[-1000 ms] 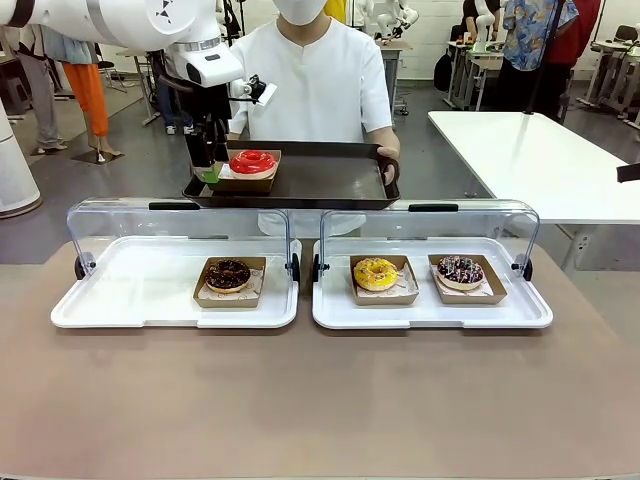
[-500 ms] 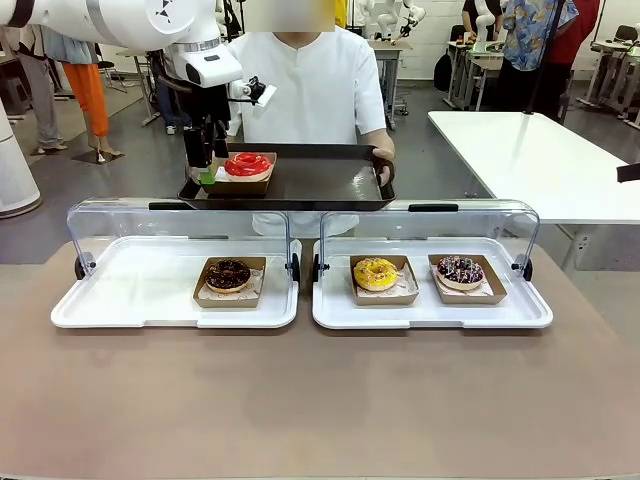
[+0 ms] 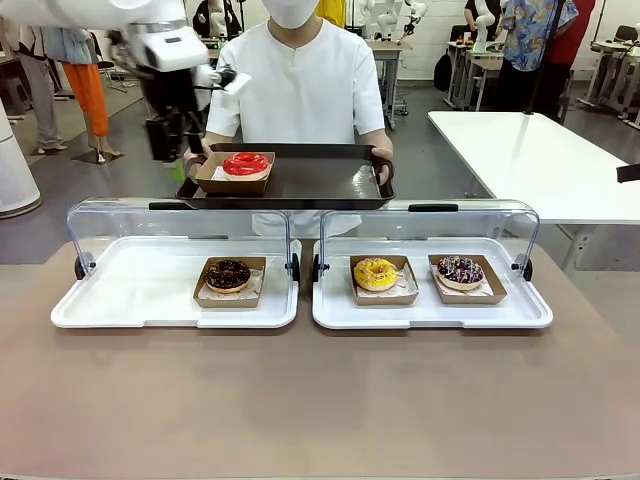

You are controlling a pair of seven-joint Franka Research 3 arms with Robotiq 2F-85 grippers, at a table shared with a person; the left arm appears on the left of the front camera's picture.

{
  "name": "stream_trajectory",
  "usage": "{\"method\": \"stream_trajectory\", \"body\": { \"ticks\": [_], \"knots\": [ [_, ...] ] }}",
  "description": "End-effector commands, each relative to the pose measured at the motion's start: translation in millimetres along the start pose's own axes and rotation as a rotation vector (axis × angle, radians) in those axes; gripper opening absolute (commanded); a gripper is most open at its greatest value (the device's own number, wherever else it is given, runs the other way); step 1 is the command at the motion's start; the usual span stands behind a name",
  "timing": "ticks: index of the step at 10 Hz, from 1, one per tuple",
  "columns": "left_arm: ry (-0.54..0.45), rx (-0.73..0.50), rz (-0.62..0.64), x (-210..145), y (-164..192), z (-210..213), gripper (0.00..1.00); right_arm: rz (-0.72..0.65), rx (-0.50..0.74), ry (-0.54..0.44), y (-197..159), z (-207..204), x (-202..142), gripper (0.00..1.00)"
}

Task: Provide the desired donut to the person.
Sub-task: Place the picked Paper togo box onto the Handle tray extended by the person, then pick up and lift the Paper togo box containing the Donut pointed at by the person.

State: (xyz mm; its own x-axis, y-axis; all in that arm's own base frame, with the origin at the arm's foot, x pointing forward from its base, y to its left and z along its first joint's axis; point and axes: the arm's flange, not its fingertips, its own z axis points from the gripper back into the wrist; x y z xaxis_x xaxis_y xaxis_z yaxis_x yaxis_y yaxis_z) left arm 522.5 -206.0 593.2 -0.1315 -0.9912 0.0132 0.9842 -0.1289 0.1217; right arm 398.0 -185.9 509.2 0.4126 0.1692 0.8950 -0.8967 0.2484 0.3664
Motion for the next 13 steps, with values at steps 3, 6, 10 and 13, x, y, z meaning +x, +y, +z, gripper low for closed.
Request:
{"method": "stream_trajectory", "body": {
  "ticks": [3, 6, 10, 13],
  "knots": [
    [-0.079, 0.081, -0.02, -63, -99, 2, 1.0, 0.001, 0.001, -0.002, 0, 0, 0, 1.0],
    [-0.099, 0.107, 0.005, -84, -121, 3, 1.0, 0.001, 0.001, -0.002, 0, 0, 0, 1.0],
    [-0.066, 0.085, 0.024, -84, -123, 9, 1.0, 0.001, 0.001, -0.002, 0, 0, 0, 1.0],
    [-0.066, 0.085, 0.024, -84, -123, 9, 1.0, 0.001, 0.001, -0.002, 0, 0, 0, 1.0]
  ]
}}
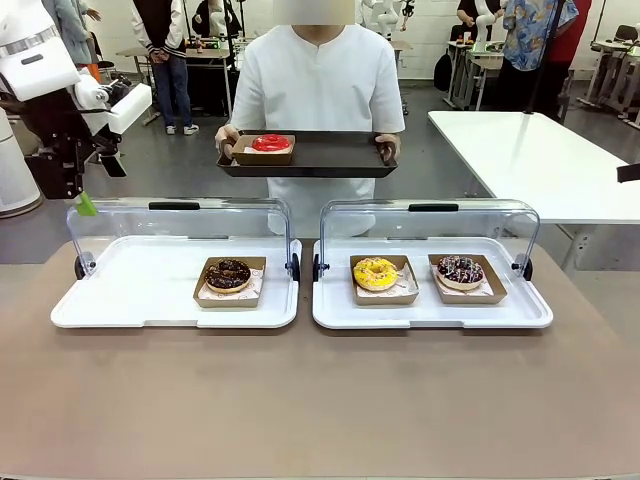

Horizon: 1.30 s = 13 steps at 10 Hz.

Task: Provide the desired donut to the person.
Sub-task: Pick up and lift the Paper togo box containing the Donut pointed at by the person.

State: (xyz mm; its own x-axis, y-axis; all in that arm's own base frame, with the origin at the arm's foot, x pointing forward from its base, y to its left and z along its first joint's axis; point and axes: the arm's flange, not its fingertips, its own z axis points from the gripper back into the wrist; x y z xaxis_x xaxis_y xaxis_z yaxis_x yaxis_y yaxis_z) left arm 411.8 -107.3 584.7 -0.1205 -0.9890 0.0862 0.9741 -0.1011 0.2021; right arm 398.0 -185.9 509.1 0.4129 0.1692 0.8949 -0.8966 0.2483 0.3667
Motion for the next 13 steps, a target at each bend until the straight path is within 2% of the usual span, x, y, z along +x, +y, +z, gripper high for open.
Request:
{"method": "stream_trajectory", "body": {
  "ticks": [1, 3, 4, 7, 8, 9, 10, 13],
  "knots": [
    [0.001, 0.0, 0.0, 0, 0, 0, 1.0, 0.001, 0.001, -0.002, 0, 0, 0, 1.0],
    [-0.375, 0.029, 0.131, -52, 26, 18, 1.0, 0.001, 0.001, -0.002, 0, 0, 0, 1.0],
    [-0.517, 0.059, 0.198, -88, 30, 17, 1.0, 0.001, 0.001, -0.002, 0, 0, 0, 1.0],
    [-0.804, 0.047, 0.372, -179, 4, -6, 1.0, 0.001, 0.001, -0.002, 0, 0, 0, 1.0],
    [-0.907, 0.088, 0.435, -199, -22, -16, 1.0, 0.001, 0.001, -0.002, 0, 0, 0, 1.0],
    [-0.99, 0.081, 0.498, -221, -45, -28, 1.0, 0.001, 0.001, -0.002, 0, 0, 0, 1.0],
    [-1.01, 0.047, 0.528, -235, -57, -36, 1.0, 0.001, 0.001, -0.002, 0, 0, 0, 1.0],
    [-1.019, -0.012, 0.489, -252, -88, -51, 1.0, 0.001, 0.001, -0.002, 0, 0, 0, 1.0]
  ]
}}
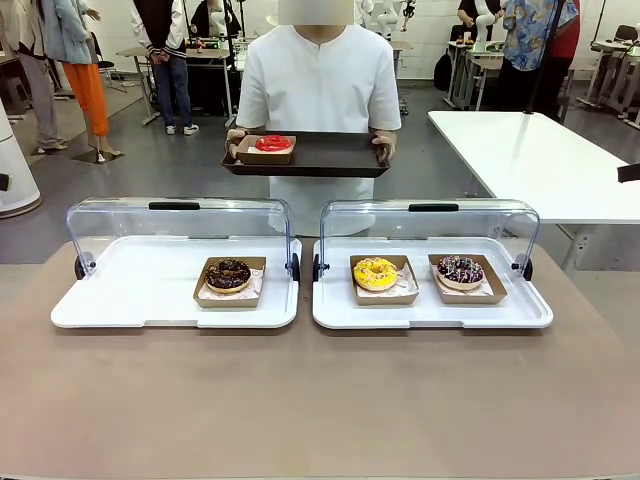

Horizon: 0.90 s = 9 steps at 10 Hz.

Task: Provide the desired donut to the person.
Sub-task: Pick up and lift the Paper togo box containing the Donut pointed at by the person.

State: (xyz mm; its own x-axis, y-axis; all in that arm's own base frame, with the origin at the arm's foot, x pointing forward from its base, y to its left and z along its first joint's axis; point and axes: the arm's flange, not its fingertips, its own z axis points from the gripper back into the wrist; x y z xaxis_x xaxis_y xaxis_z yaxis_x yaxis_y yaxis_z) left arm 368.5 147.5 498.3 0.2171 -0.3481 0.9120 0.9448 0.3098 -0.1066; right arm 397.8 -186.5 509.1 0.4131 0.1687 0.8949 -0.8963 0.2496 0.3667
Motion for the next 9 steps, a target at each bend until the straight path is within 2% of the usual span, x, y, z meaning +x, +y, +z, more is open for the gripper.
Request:
{"method": "stream_trajectory", "body": {
  "ticks": [1, 3, 5, 6, 9],
  "knots": [
    [0.023, -0.07, -0.058, -3, 2, -1, 1.0, 0.002, 0.002, -0.002, 0, -1, 1, 1.0],
    [0.054, -0.12, -0.074, -3, 2, -2, 1.0, 0.002, 0.002, -0.002, 0, -1, 1, 1.0],
    [0.111, -0.176, -0.12, 13, 12, -13, 1.0, 0.002, 0.002, -0.002, 0, -1, 1, 1.0],
    [0.047, -0.118, -0.048, 1, -1, -11, 1.0, 0.002, 0.002, -0.002, 0, -1, 1, 1.0],
    [0.047, -0.118, -0.048, 1, -1, -11, 1.0, 0.002, 0.002, -0.002, 0, -1, 1, 1.0]
  ]
}}
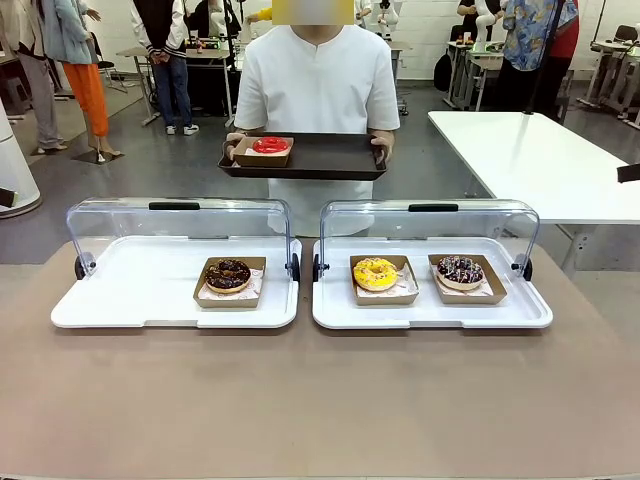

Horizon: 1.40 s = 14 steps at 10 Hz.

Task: Provide the desired donut to the person.
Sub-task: Pick up and lift the Paper togo box containing the Donut pointed at by the person.

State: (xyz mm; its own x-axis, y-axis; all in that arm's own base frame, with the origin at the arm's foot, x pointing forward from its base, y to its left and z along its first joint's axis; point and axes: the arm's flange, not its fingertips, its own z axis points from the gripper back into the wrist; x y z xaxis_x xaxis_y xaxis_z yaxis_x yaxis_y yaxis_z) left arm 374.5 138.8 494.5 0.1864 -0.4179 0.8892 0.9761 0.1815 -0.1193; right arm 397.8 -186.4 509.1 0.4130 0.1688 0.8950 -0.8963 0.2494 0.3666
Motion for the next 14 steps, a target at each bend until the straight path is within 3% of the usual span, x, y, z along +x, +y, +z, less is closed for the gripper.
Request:
{"method": "stream_trajectory", "body": {
  "ticks": [1, 14],
  "knots": [
    [-0.019, 0.008, -0.005, -0.1, -4.1, -1.0, 1.0, 0.002, 0.002, -0.002, 0.3, -0.9, 0.5, 1.0],
    [-0.019, 0.008, -0.005, -0.1, -4.1, -1.0, 1.0, 0.002, 0.002, -0.002, 0.3, -0.9, 0.5, 1.0]
  ]
}}
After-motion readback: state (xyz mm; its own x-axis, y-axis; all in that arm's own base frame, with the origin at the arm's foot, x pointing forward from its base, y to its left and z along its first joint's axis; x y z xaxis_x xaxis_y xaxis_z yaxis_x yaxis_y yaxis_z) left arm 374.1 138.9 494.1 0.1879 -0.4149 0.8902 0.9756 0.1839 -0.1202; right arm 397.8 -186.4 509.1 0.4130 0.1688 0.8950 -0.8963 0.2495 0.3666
